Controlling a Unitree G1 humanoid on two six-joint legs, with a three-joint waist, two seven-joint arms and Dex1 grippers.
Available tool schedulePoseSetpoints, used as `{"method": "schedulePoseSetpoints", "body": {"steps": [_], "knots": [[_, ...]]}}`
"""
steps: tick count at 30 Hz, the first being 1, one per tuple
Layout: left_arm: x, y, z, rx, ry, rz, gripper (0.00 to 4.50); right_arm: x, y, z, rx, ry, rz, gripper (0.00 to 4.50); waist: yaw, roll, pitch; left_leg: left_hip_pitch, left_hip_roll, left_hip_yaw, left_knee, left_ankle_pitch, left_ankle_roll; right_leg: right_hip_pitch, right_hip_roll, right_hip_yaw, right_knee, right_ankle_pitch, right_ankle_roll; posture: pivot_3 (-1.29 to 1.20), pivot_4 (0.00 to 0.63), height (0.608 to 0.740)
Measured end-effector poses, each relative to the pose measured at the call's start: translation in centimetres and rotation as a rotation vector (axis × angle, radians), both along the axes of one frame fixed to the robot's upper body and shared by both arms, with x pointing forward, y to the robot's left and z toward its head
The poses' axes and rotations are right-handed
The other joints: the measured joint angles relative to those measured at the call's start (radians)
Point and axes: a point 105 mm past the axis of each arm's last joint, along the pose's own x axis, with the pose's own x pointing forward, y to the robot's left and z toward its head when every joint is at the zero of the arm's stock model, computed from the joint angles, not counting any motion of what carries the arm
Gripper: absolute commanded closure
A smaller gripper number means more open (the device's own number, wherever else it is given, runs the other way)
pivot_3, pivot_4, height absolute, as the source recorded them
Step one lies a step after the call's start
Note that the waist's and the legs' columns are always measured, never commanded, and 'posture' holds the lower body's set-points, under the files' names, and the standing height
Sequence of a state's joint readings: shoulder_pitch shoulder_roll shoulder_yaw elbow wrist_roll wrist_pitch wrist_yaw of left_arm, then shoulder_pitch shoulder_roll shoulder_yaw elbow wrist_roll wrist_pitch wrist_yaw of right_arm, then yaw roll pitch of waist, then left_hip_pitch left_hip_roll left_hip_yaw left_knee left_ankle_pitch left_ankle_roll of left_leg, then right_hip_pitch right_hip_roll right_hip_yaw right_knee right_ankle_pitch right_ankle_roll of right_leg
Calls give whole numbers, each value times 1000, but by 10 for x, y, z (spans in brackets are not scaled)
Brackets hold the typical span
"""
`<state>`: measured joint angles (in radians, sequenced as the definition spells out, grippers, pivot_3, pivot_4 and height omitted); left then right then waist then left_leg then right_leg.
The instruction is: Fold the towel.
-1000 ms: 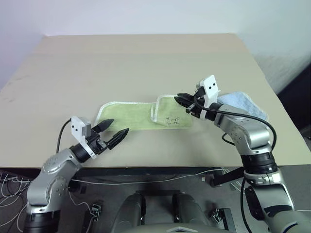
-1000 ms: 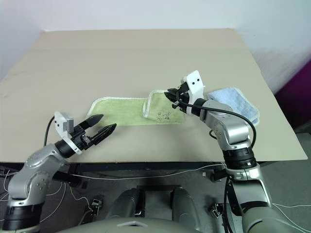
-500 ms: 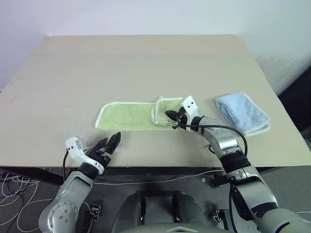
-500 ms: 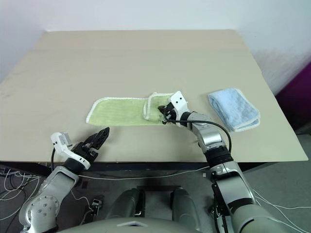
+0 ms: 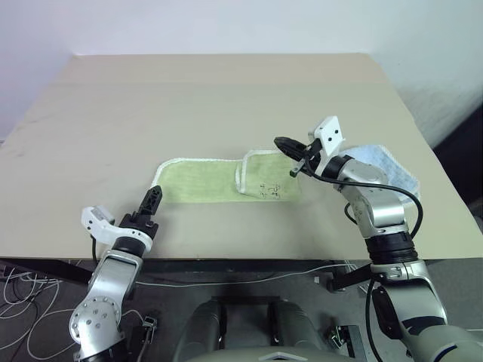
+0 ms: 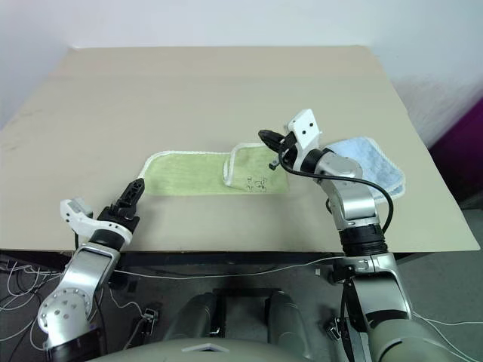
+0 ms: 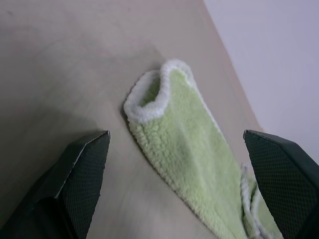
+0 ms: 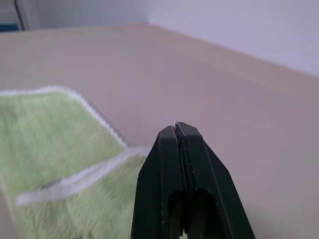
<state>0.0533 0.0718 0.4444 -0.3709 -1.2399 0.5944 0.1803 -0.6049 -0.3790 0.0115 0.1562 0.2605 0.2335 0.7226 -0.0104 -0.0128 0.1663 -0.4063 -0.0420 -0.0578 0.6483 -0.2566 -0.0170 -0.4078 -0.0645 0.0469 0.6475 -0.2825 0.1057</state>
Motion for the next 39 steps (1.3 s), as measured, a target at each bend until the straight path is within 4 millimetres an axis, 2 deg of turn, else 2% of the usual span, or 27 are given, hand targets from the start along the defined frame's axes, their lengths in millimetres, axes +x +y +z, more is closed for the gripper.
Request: {"method": "schedulePoseSetpoints", "body": {"steps": [10,11,14,20,24,27,33,36,39], "knots": [[26,-7,3,-61,6,-83,0,-4,-1,14,20,-42,-20,4477,24,1,-1,1,-1,-1,1,0,-1,2,-1,-1,1,0,0,0,150,740],[29,-8,3,-64,9,-93,179,-5,0,15,24,-48,-17,4494,26,1,-1,1,-2,-2,1,0,-1,3,-1,-1,1,0,0,0,150,740],[33,-10,1,-63,29,-105,949,-7,0,13,28,-33,-19,4500,27,1,-1,1,-3,-2,1,0,-1,3,-2,-1,0,0,0,0,150,740],[35,-21,-9,-65,80,-151,3130,-13,-8,-11,17,42,-39,4500,23,1,-1,1,-3,-2,1,0,-1,2,-2,-1,0,0,0,0,150,740],[35,-26,-5,-53,75,-176,4489,-16,-10,-13,8,40,-40,4500,22,2,-1,1,-3,-2,0,1,-1,2,-2,-1,0,0,0,0,150,740],[36,-26,-4,-53,71,-176,4489,-19,-10,-12,3,34,-38,4500,22,2,-1,2,-3,-2,0,1,-1,3,-2,-1,0,0,0,0,150,740],[40,-17,-2,-54,59,-163,4489,-22,-16,-24,-11,65,-53,4500,20,2,-1,1,-3,-2,0,1,-1,2,-1,-1,0,0,0,0,150,740],[41,2,2,-19,42,-120,4489,-24,-17,-28,-15,73,-56,4500,14,1,-1,1,-1,-2,0,1,-1,1,0,-1,0,0,0,0,150,740],[42,36,17,42,-18,-40,4489,-27,-19,-31,-24,76,-62,4500,8,2,-1,1,-1,-2,-1,1,-1,1,0,-1,0,0,0,0,150,740]]}}
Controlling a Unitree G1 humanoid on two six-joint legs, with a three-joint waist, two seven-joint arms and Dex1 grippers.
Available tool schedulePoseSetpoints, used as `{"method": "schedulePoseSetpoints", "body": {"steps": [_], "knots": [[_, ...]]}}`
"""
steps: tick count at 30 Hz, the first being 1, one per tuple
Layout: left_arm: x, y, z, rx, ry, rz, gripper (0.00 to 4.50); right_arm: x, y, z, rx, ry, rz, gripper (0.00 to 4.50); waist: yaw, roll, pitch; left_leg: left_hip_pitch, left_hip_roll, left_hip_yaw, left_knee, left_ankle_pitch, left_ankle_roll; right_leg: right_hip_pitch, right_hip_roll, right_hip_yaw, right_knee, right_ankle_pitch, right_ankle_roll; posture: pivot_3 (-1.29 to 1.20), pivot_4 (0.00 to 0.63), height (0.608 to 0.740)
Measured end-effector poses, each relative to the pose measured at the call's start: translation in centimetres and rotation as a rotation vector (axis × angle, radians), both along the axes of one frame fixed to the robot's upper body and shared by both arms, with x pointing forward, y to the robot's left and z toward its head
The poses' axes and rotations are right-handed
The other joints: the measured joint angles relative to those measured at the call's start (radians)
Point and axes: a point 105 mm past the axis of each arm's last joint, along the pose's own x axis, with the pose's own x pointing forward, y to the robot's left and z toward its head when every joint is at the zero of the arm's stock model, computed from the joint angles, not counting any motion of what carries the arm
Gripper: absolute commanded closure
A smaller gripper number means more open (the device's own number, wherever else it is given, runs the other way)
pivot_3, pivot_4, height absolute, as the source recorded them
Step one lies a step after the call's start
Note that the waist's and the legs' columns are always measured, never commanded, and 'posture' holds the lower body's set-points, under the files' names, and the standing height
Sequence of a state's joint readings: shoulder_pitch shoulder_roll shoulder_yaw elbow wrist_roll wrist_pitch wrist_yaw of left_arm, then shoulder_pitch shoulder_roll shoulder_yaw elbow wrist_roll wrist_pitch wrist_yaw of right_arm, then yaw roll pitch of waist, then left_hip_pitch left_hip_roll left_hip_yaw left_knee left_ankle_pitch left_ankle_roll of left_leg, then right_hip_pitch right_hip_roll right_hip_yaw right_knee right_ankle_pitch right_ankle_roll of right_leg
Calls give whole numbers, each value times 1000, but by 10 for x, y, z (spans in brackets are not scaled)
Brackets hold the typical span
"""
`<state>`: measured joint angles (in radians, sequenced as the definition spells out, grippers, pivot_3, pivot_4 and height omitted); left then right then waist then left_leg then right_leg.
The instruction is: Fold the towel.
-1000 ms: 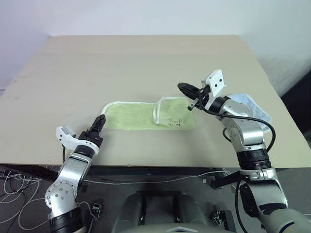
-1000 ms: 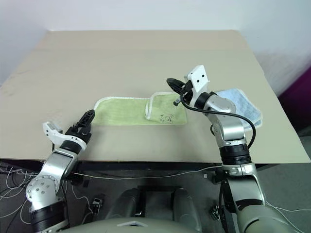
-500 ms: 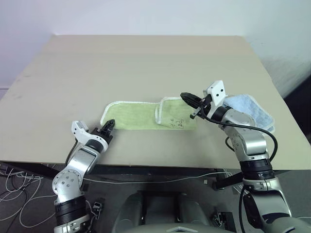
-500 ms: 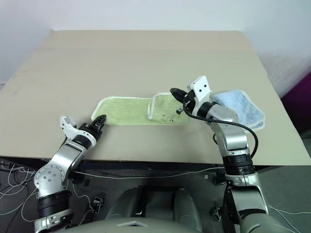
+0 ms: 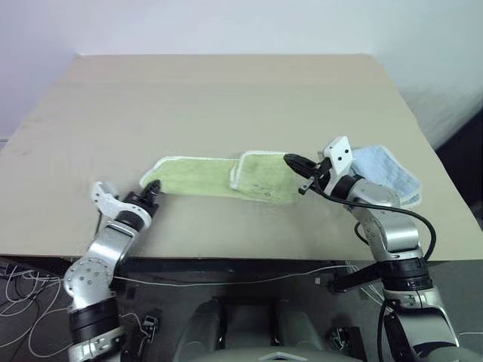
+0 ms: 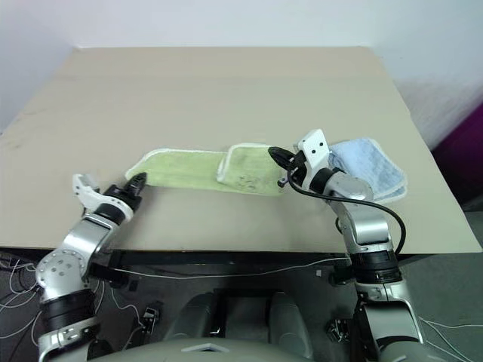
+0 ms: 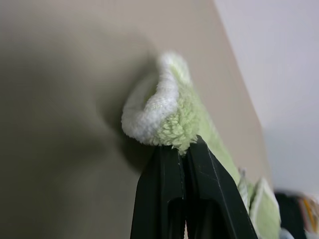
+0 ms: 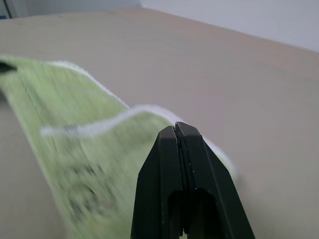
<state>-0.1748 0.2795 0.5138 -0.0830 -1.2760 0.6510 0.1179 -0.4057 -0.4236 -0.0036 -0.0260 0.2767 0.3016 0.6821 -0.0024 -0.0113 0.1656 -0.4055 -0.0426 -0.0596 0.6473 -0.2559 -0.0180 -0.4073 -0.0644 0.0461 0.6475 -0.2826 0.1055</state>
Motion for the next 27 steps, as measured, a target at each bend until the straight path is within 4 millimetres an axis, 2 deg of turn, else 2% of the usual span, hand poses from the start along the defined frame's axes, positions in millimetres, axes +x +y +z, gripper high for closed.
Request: {"method": "schedulePoseSetpoints", "body": {"steps": [4,8,12,18,21,27], "knots": [[-3,29,18,120,-58,33,4489,-1,-5,-1,-15,1,-17,4500,-8,0,0,0,0,0,0,0,0,0,0,0,0,0,0,0,150,740],[-2,25,34,261,-125,-51,4489,-1,-7,-3,-17,3,-28,4500,-8,0,1,-1,0,0,-1,0,0,0,-1,0,-1,0,0,0,150,740],[0,-9,56,430,-245,-238,4489,-2,-10,-7,-20,19,-44,4500,-7,0,1,-1,0,0,-1,0,0,0,-1,0,-1,0,0,0,150,740],[-5,-83,82,617,-447,-583,4489,-3,-13,-9,-19,27,-64,4500,-10,0,1,-1,0,0,-2,0,0,-1,-2,1,-1,0,0,0,150,740],[-10,-114,78,701,-487,-726,4489,-3,-14,-10,-18,29,-74,4500,-10,1,1,-1,0,0,-2,0,0,-1,-2,1,-1,0,0,0,150,740],[-8,-169,54,928,-518,-917,4489,-4,-17,-12,-15,30,-96,4500,-7,0,1,-2,-1,1,-1,0,0,-1,-1,1,-1,0,0,0,150,740]]}}
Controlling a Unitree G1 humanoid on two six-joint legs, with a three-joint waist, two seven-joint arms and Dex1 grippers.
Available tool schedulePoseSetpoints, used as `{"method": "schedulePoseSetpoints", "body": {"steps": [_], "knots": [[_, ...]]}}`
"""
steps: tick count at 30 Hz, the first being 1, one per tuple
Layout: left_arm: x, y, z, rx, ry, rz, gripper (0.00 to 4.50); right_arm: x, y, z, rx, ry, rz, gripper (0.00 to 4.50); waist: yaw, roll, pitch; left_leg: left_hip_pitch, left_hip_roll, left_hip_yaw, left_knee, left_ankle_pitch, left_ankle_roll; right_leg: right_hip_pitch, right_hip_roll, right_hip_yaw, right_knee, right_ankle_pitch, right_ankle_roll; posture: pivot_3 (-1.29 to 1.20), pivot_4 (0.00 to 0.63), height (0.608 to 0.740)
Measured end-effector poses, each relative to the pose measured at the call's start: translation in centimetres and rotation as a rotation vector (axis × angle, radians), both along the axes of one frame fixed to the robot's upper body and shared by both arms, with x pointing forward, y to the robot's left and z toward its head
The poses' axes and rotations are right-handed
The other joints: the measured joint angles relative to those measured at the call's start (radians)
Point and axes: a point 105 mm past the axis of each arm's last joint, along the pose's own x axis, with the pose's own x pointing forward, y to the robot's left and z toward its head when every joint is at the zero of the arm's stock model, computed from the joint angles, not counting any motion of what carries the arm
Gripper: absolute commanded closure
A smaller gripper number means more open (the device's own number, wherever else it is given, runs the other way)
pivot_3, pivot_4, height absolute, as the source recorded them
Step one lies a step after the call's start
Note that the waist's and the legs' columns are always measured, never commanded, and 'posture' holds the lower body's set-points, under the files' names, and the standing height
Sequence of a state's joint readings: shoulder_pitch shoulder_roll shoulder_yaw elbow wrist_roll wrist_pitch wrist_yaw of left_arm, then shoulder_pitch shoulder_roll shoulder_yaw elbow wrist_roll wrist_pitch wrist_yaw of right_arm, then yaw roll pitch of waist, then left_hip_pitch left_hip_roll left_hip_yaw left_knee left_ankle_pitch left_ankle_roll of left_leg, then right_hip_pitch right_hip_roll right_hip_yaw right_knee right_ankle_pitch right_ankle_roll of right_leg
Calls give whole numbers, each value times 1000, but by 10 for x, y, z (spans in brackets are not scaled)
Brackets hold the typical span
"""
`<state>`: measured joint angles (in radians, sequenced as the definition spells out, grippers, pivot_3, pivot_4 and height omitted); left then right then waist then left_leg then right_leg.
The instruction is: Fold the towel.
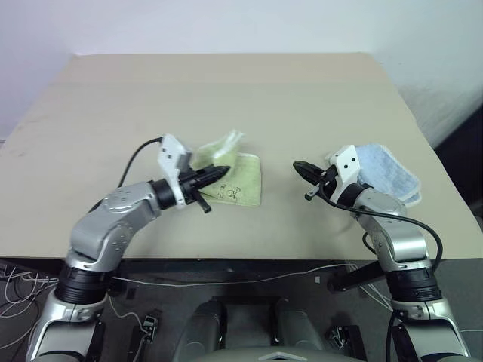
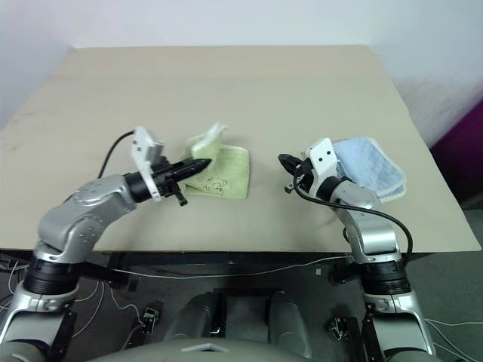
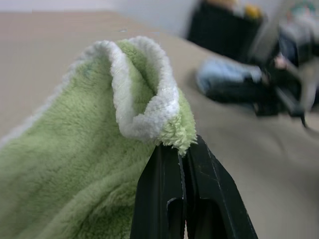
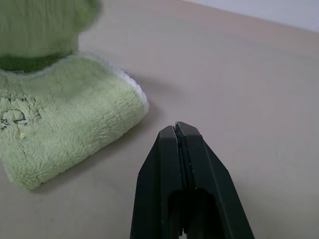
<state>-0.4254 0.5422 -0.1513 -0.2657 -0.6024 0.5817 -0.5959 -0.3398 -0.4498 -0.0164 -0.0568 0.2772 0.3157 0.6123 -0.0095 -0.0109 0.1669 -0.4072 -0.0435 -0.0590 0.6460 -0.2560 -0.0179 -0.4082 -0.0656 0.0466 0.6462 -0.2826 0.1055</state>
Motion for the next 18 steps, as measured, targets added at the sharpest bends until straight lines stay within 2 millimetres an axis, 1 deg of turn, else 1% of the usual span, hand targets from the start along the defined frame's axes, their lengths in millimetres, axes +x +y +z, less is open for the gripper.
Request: {"method": "schedulePoseSetpoints", "body": {"steps": [3,5,7,11,14,16,18], "knots": [[2,-19,-10,48,-2,-35,4489,-1,-1,-2,0,3,-9,4500,-1,0,0,0,0,0,0,0,0,0,0,0,0,0,0,0,150,740],[3,-27,-14,79,-9,-51,4489,-2,-2,-3,0,6,-14,4500,-3,0,0,0,0,0,0,0,0,-1,1,0,0,0,0,0,150,740],[4,-29,-20,116,-8,-51,4489,-3,-2,-2,0,0,-16,4500,-5,0,0,0,1,0,0,0,0,-1,1,0,0,0,0,0,150,740],[8,-27,-31,159,11,-39,4489,-4,-2,-2,0,-2,-19,4500,-3,0,0,0,1,0,0,0,0,-1,1,0,0,0,0,0,150,740],[7,-25,-33,166,21,-41,3865,-4,-3,-3,0,1,-23,4500,-1,0,0,-1,1,0,1,0,0,0,1,0,0,0,0,0,150,740],[6,-23,-34,153,42,-41,3239,-4,-3,-3,0,1,-25,4500,-2,0,0,-1,1,0,1,0,0,-1,1,0,0,0,0,0,150,740],[5,-21,-33,130,58,-42,2512,-4,-3,-3,0,1,-26,4500,-2,0,0,-1,1,0,1,0,0,-1,1,0,1,0,0,0,150,740]]}}
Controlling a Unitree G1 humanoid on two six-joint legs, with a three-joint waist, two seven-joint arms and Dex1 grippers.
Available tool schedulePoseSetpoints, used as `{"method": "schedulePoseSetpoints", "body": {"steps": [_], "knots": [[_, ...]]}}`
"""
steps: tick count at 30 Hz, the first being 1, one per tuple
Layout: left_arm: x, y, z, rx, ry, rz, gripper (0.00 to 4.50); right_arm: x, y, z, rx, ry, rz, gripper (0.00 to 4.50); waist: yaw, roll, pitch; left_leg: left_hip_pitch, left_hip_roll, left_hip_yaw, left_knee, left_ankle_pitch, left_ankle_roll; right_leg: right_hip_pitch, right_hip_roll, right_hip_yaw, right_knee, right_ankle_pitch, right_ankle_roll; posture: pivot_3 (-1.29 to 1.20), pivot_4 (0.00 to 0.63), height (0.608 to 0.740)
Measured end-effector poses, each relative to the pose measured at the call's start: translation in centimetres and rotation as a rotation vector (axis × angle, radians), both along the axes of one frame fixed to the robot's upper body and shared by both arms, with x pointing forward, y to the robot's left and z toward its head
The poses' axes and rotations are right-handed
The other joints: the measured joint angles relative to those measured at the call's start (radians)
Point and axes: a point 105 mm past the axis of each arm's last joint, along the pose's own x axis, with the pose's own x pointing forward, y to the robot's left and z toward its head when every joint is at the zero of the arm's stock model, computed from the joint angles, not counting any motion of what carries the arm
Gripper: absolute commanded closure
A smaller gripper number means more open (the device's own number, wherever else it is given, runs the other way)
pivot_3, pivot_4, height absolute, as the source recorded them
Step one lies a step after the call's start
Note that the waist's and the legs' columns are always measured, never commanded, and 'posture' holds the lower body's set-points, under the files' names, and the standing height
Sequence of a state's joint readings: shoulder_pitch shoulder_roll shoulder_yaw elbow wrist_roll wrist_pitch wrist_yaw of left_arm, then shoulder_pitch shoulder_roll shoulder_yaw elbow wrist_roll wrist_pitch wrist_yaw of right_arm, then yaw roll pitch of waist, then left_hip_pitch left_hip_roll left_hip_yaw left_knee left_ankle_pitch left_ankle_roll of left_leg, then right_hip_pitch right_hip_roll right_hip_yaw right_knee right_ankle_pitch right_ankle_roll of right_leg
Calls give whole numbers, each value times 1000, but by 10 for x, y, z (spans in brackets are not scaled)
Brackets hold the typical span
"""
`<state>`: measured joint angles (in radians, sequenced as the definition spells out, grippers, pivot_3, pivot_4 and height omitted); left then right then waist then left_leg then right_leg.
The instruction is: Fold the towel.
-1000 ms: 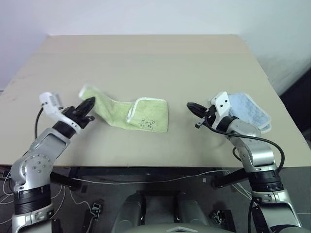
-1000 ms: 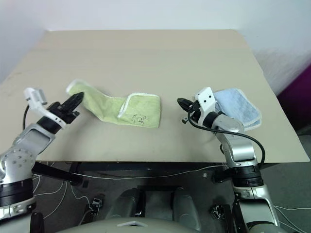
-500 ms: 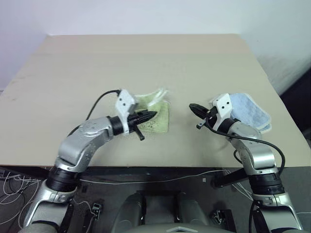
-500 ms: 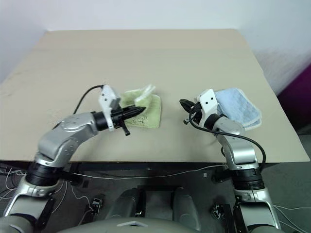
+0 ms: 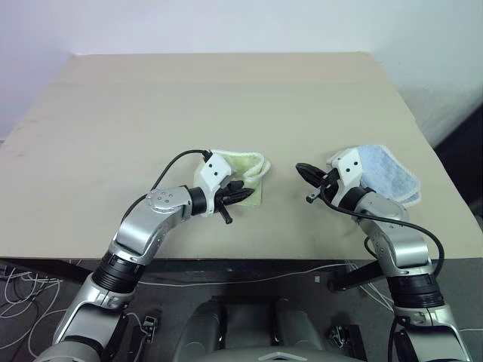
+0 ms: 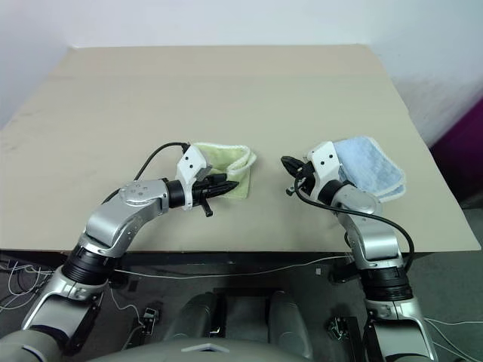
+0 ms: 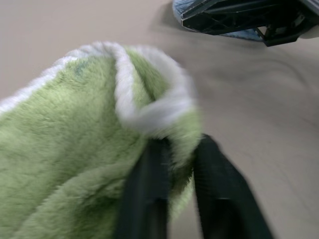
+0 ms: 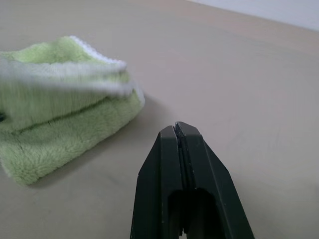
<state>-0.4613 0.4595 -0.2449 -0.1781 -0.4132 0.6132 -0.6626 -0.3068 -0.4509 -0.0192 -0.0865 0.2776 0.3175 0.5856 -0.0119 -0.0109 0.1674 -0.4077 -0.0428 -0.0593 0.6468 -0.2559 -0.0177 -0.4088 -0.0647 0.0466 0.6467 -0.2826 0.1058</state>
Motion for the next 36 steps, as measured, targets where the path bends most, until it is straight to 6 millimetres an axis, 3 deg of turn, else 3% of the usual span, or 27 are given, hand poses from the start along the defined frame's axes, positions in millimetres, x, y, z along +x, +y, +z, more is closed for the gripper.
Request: {"method": "schedulePoseSetpoints", "body": {"steps": [7,11,14,17,22,25,29,32,36], "knots": [[-9,13,22,-160,38,13,159,1,1,1,-1,-4,3,4500,0,0,0,0,0,0,0,0,0,0,0,0,0,0,0,0,150,740],[-3,35,31,-211,24,105,74,2,3,6,0,-14,9,4500,0,0,0,0,0,0,0,0,0,0,0,0,0,0,0,0,150,740],[12,59,37,-218,-21,227,700,7,14,20,28,-42,43,4500,-2,0,0,0,0,0,0,0,0,0,0,0,1,0,0,0,150,740],[25,76,33,-167,-57,317,1667,12,32,43,43,-100,106,4500,-1,0,0,0,0,0,0,0,0,-1,1,0,0,0,0,0,150,740],[38,70,32,-90,-126,312,3417,17,75,56,58,-94,232,4500,2,0,0,0,-1,0,1,0,0,0,0,-1,0,0,0,0,150,740],[41,62,25,-45,-136,271,4452,17,96,45,46,-38,295,4500,-1,0,0,0,-1,0,0,0,0,-1,0,-1,0,0,0,0,150,740],[40,53,2,32,-101,209,4452,19,114,5,-9,96,327,4500,-3,0,0,-1,-1,0,0,0,0,-1,0,-1,1,0,0,0,150,740],[37,53,-19,111,-80,189,4452,21,115,-26,-60,191,307,4500,-2,0,0,-1,-1,0,0,0,0,-2,0,0,1,0,0,0,150,740],[32,55,-31,142,-72,179,4452,21,113,-41,-80,218,293,4500,-3,0,0,-1,0,0,0,0,0,-2,0,0,1,0,0,0,150,740]]}}
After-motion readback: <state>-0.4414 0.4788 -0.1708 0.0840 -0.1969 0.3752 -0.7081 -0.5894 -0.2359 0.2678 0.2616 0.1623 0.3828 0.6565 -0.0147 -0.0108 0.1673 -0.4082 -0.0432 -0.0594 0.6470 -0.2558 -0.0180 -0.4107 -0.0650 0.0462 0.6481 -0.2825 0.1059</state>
